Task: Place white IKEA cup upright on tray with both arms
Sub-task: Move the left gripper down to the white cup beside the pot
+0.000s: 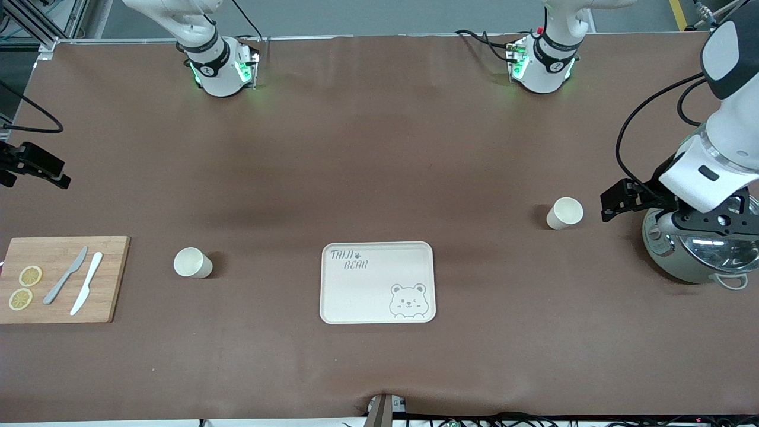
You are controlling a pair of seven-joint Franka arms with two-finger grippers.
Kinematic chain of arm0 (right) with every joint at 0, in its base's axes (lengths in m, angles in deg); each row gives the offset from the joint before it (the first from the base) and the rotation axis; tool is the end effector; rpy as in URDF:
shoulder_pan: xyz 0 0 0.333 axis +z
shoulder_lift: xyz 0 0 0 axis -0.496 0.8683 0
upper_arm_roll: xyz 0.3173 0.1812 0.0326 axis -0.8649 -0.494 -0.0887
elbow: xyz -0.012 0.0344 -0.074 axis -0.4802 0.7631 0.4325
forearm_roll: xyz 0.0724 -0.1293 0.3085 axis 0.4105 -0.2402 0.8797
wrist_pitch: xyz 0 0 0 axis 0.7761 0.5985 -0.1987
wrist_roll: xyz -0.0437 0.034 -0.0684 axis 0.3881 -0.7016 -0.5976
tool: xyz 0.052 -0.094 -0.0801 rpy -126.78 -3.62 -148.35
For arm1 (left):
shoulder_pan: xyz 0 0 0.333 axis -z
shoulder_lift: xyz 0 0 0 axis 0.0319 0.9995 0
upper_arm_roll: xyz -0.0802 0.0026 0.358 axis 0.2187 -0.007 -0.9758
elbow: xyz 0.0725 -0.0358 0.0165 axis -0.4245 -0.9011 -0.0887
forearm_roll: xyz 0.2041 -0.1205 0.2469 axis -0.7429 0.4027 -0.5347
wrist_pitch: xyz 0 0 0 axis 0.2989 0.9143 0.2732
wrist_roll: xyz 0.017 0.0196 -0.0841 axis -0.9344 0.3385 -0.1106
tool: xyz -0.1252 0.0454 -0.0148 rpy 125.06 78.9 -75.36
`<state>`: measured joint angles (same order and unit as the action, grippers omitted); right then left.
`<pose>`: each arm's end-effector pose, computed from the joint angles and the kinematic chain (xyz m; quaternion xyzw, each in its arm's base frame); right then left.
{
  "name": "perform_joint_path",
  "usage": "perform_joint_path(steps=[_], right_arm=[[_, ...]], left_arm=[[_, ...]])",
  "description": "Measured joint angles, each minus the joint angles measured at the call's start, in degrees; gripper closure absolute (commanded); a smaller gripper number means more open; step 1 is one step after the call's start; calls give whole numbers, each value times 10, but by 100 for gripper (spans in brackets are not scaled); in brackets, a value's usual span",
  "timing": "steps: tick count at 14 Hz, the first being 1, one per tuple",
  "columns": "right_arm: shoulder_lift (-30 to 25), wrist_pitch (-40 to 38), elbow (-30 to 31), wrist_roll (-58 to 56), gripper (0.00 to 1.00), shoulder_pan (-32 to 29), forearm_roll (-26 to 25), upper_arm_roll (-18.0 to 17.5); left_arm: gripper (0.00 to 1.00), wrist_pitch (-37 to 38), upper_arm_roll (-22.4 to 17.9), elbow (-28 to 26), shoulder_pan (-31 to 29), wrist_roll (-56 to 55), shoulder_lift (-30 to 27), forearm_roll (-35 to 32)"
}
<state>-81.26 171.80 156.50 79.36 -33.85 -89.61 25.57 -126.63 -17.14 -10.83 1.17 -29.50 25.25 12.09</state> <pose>0.5330 -0.0363 0.6589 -0.9988 0.0274 -0.0414 0.0009 0.5923 -0.0912 0.6188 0.9971 -0.0451 0.0597 0.0138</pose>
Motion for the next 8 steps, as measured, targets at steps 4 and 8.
perform_joint_path(steps=[4, 8], right_arm=[[0, 0, 0, 0, 0, 0, 0, 0], [0, 0, 0, 0, 0, 0, 0, 0]], left_arm=[[0, 6, 1, -1, 0, 0, 0, 0], [0, 13, 11, -41, 0, 0, -2, 0]])
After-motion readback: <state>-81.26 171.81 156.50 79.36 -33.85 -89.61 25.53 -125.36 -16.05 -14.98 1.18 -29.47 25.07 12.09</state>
